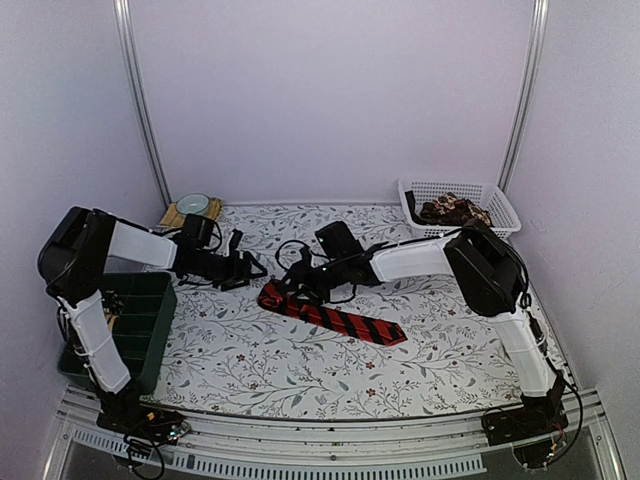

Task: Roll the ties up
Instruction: Roll the tie at the center of the board.

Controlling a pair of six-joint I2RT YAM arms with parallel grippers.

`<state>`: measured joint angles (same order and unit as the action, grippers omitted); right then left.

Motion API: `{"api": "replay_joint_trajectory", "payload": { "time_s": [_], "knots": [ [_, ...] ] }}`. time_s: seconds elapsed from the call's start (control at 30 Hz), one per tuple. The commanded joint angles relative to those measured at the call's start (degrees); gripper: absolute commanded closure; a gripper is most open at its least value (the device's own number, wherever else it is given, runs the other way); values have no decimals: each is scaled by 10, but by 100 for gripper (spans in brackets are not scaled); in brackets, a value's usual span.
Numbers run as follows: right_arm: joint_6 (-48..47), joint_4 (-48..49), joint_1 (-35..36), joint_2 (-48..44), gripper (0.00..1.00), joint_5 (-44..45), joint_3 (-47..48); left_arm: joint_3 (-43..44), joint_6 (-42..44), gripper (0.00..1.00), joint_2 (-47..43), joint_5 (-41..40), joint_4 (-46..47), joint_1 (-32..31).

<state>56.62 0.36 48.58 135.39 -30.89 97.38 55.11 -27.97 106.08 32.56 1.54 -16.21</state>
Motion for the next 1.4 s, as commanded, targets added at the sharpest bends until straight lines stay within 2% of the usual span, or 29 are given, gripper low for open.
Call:
{"api": "replay_joint_trajectory", "payload": {
  "time_s": [0.0,0.2,0.43,0.57,0.77,0.93,1.1,1.37],
  "knots": [
    [26,11,-2,63,47,-16,27,-16,2,24,8,18,25,-20],
    [38,17,-2,78,49,-22,35,-28,-6,37,32,26,45,-30],
    [60,42,-2,89,54,-37,34,-29,-5,45,49,24,53,-47],
    [51,25,-1,86,61,-44,26,-30,-9,46,46,20,54,-57],
    [28,33,-5,66,73,-36,-44,-45,-18,46,7,19,64,-69],
    [24,45,-12,70,75,-40,-71,-54,-19,45,-15,27,64,-79],
    [21,39,-13,83,75,-46,-59,-69,-17,28,-19,27,67,-77],
    [16,44,-13,96,80,-55,-57,-104,-44,26,20,70,124,-63]
  ]
}}
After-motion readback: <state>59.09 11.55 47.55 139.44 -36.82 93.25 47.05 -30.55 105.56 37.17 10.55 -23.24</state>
